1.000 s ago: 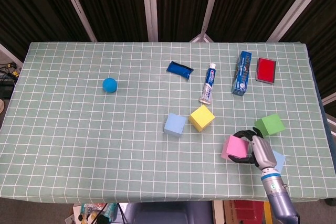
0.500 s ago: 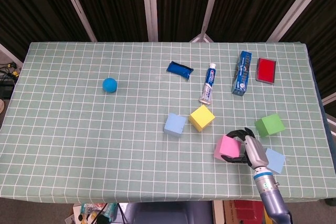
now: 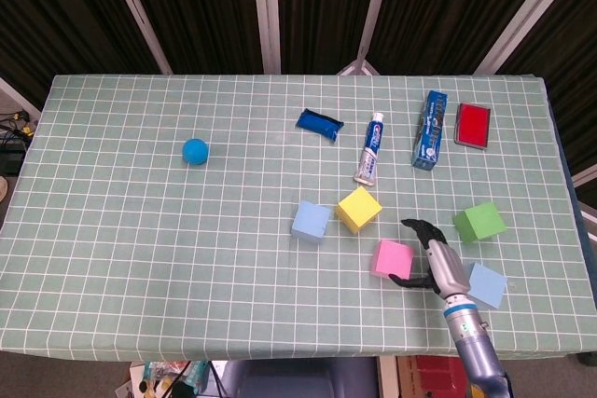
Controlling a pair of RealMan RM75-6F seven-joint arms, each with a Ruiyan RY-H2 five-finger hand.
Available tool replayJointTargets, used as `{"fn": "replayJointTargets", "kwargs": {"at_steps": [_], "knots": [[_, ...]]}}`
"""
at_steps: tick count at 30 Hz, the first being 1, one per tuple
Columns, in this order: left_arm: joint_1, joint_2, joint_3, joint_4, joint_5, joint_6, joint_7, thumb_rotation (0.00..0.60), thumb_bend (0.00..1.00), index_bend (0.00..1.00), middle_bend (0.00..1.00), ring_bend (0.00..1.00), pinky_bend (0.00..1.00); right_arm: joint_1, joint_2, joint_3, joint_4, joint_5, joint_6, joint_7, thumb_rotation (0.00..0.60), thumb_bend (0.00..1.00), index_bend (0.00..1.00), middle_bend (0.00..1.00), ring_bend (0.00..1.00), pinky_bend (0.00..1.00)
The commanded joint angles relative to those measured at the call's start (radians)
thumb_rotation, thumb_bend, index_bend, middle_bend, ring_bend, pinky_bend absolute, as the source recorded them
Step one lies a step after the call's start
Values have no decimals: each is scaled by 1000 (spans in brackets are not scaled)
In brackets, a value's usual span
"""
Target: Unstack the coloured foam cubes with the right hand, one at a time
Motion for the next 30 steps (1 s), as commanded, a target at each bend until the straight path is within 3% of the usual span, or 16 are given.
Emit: {"fn": "replayJointTargets", "kwargs": {"at_steps": [1, 6, 11, 16, 21, 25, 30], "knots": [[0, 1, -1, 1, -2, 0, -2, 600, 257, 185, 0, 0, 0, -2, 28, 4, -29, -8, -4, 5, 600, 124, 116, 71, 0, 0], [2, 1, 0, 2, 2, 1, -5, 600, 257, 185, 0, 0, 0, -26, 117, 54, -118, -85, 72, 68, 600, 121, 95, 56, 0, 0], [-2, 5, -2, 5, -7, -12, -13, 600, 256, 185, 0, 0, 0, -103, 282, 89, -167, -132, 148, 248, 600, 121, 106, 56, 23, 0], [-9, -4, -1, 4, 1, -14, 6, 600, 257, 163, 0, 0, 0, -195, 382, 20, -105, -232, 219, 290, 600, 121, 118, 58, 35, 0], [-13, -28, 15, 13, 79, 17, 41, 600, 257, 133, 0, 0, 0, -265, 413, -75, -12, -423, 316, 238, 600, 121, 119, 59, 35, 0], [-16, -52, 34, 47, 162, 41, 51, 600, 257, 110, 0, 0, 0, -299, 392, -105, 66, -515, 393, 166, 600, 120, 118, 59, 31, 0], [-20, -73, 57, 56, 209, 42, 105, 600, 256, 108, 0, 0, 0, -327, 397, -109, 100, -531, 445, 84, 600, 120, 95, 51, 7, 0]]}}
